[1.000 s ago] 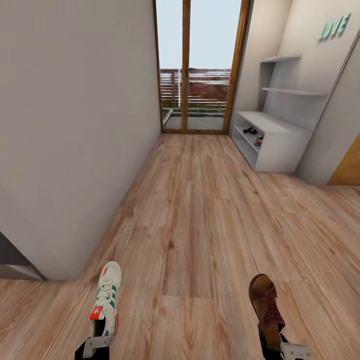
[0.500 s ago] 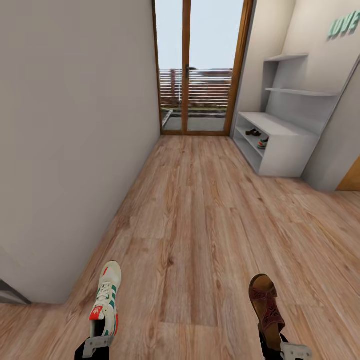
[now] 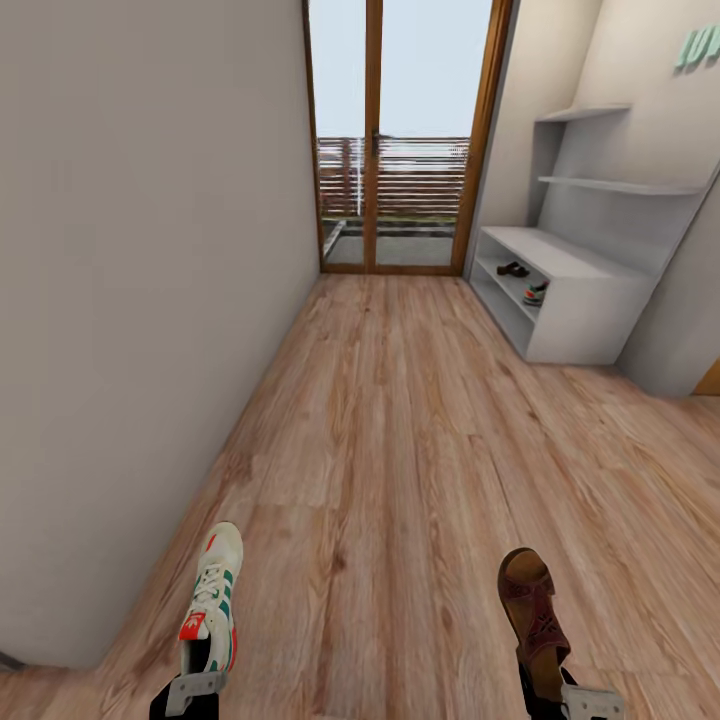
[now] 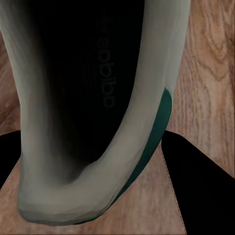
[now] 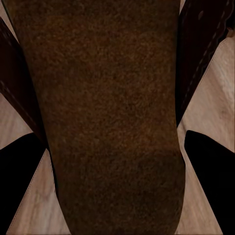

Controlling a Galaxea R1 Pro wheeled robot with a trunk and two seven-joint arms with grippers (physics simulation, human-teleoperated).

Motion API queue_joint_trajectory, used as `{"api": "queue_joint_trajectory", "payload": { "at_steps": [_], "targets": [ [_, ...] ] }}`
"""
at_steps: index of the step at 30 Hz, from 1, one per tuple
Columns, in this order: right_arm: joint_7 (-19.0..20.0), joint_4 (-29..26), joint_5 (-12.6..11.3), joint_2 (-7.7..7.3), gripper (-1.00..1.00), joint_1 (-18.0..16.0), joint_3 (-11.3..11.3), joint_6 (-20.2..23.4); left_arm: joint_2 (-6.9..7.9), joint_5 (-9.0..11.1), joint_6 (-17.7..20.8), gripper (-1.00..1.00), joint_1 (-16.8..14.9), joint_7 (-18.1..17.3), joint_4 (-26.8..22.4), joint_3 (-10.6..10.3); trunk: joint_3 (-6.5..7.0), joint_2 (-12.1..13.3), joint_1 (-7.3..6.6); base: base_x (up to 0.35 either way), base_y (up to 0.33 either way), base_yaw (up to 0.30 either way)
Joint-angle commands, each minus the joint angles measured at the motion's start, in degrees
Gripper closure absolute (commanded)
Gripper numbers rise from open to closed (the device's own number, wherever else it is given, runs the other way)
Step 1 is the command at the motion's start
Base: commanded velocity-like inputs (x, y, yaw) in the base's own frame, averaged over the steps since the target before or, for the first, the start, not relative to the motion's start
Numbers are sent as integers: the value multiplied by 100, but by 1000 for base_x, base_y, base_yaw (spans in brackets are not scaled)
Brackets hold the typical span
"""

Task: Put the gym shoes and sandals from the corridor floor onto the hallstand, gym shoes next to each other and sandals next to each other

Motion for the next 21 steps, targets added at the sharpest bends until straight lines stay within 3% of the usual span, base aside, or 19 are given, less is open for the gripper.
{"api": "queue_joint_trajectory", "payload": {
  "at_steps": [1,21],
  "targets": [
    [29,3,50,5,100,-5,-49,-19,-4,-24,-15,100,-4,-59,3,51,-4,-2,2,340,0,0],
    [29,-5,41,2,100,-5,-56,-21,-4,-25,-17,100,-4,-59,9,51,-4,-2,2,340,0,0]
  ]
}}
